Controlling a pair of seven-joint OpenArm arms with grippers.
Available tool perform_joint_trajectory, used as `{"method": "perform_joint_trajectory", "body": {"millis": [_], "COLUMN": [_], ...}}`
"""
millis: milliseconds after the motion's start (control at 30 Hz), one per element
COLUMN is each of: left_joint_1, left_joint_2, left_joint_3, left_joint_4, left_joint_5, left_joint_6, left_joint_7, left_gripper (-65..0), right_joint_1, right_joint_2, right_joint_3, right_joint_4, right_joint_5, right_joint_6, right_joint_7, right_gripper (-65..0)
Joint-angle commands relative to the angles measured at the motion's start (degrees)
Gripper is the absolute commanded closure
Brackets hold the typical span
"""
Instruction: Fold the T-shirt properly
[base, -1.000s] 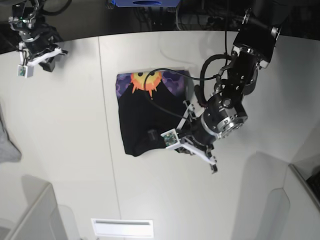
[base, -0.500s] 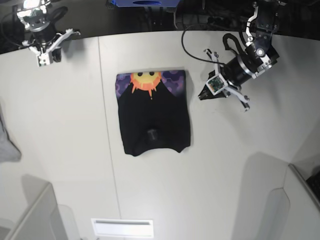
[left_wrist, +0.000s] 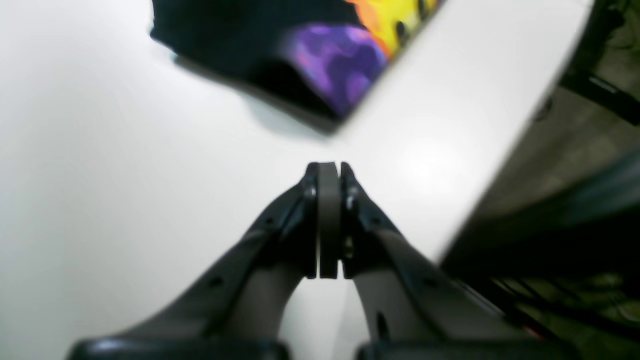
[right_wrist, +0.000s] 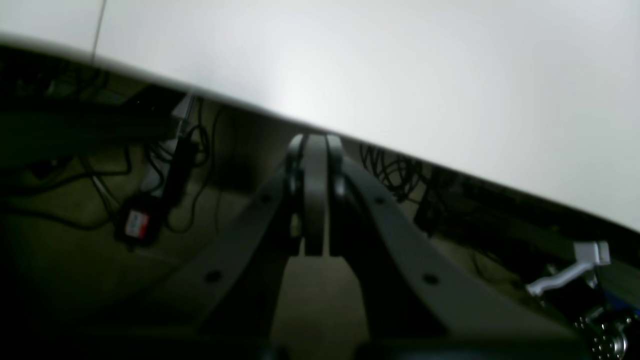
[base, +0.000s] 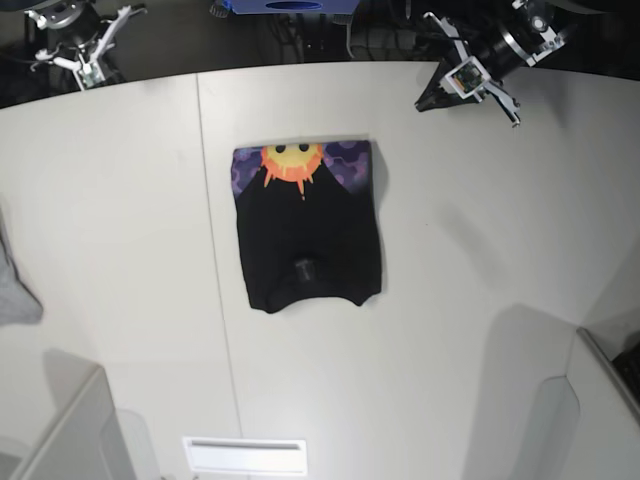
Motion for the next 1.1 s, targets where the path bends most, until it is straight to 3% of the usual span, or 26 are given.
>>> {"method": "perform_joint_trajectory", "body": {"millis": [0,133,233,433,567,833,967,1067], "left_joint_1": [2.00,7.45,10.61,12.20,11.58,0.24,-8.99,-16.38], "left_joint_2": [-0.27,-0.27,-0.27,0.25,2.89,4.65,4.30,4.12], "left_joint_3": [-0.14,-0.14,-0.14,0.04,-0.05,0.48,0.65,1.00], "left_joint_4": [0.50,-2.58,-7.94,-24.21,-36.07,-63.94,-79.85,-91.63], "left_joint_5": [-1.17,-0.65,-0.65,-1.17,-0.91,-0.56,-0.47,0.06], "left_joint_6": [0.34,0.34,0.34,0.34,0.34,0.34,0.34,0.34], "left_joint_7": [-2.95,-6.90,-10.24,-18.07,-22.99,-30.55,-32.84,-34.68], "left_gripper": [0.0,0.0,0.0,0.0,0.0,0.0,0.0,0.0], "right_joint_1": [-1.80,-4.44,-5.67,-9.53,-7.86,5.50,12.36,16.05], "right_joint_2": [1.31,1.75,1.31,2.28,5.71,5.97,2.45,-0.45], "right_joint_3": [0.26,0.17,-1.06,-12.23,-22.07,-32.80,-33.32,-31.65], "right_joint_4": [0.46,0.55,0.19,-4.64,-13.61,-36.99,-47.45,-55.10], "right_joint_5": [0.08,-2.30,-8.10,-12.32,-14.52,-14.52,-14.43,-14.43], "right_joint_6": [-0.16,-0.16,-0.16,-0.16,-0.51,-0.60,-0.60,-0.60], "right_joint_7": [0.63,-1.66,-3.33,-3.42,-3.42,-3.15,-2.80,1.33], "right_gripper": [0.0,0.0,0.0,0.0,0.0,0.0,0.0,0.0]}}
